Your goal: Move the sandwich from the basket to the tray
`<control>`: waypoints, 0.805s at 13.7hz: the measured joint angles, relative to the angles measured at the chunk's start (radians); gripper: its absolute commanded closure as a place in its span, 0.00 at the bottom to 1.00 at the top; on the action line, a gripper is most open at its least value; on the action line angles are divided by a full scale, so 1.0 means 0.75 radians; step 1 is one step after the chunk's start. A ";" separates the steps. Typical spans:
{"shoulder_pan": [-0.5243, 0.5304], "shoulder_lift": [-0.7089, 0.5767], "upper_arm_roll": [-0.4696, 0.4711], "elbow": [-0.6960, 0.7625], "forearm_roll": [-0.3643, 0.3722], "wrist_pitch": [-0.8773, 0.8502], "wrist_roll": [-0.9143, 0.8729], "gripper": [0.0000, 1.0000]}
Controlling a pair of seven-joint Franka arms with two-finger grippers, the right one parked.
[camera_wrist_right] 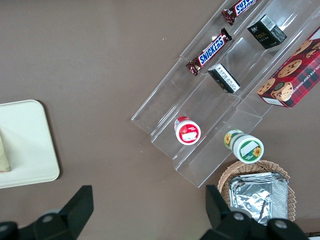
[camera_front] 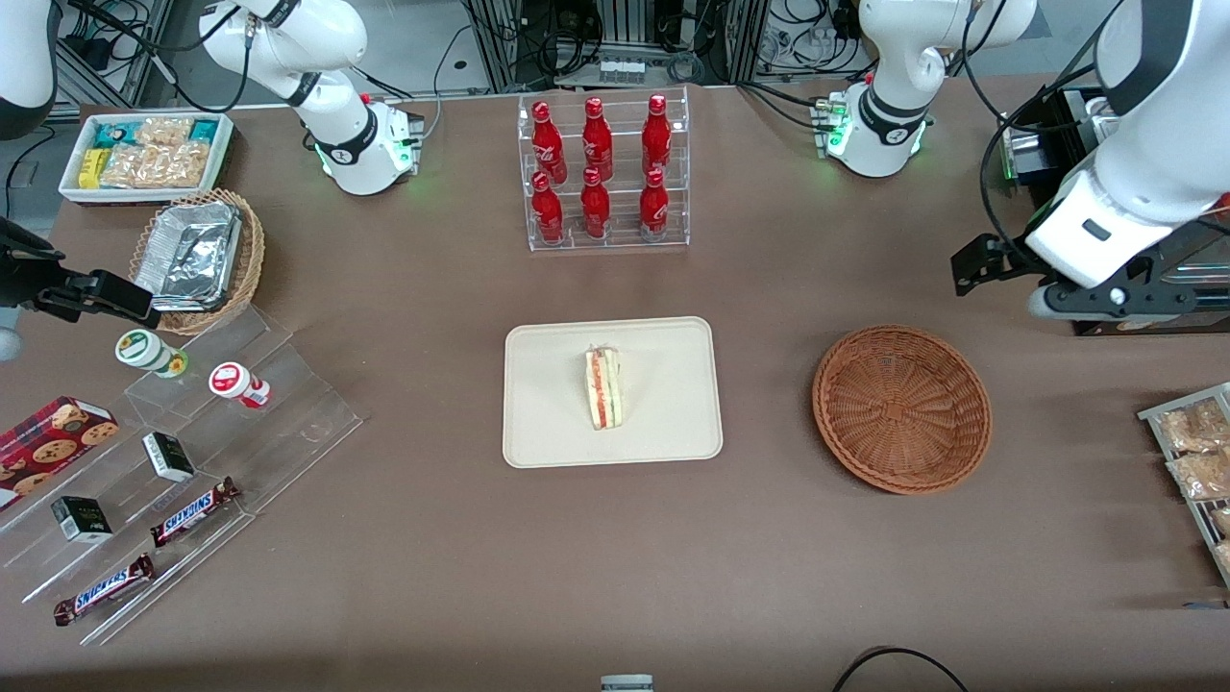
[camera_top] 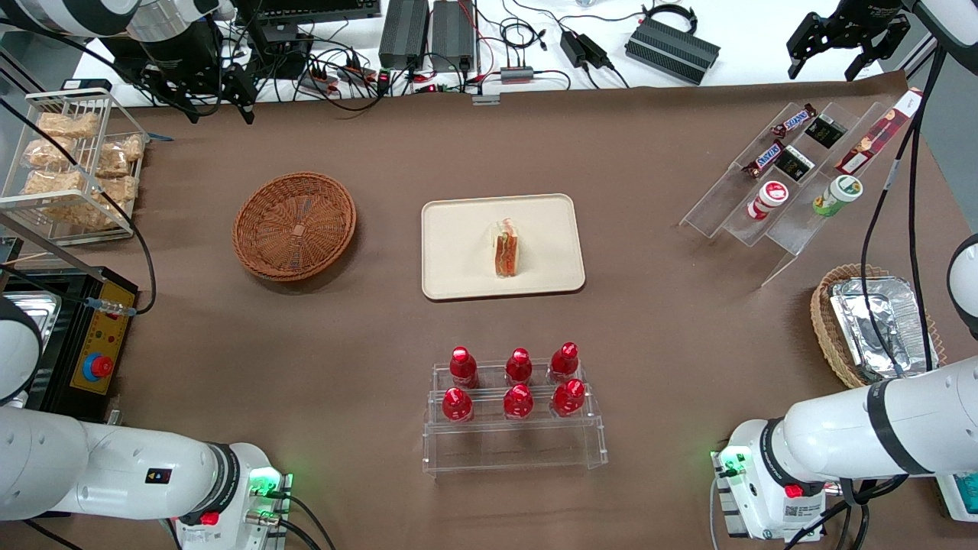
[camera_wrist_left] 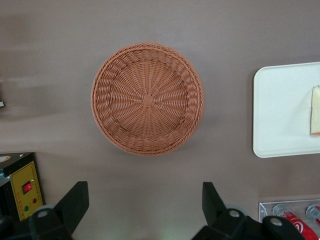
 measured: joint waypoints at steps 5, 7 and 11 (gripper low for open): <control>0.040 -0.031 0.010 -0.023 0.000 -0.003 0.004 0.00; 0.061 -0.014 0.010 0.007 0.000 -0.003 0.000 0.00; 0.138 0.049 -0.027 0.115 0.000 -0.015 0.000 0.00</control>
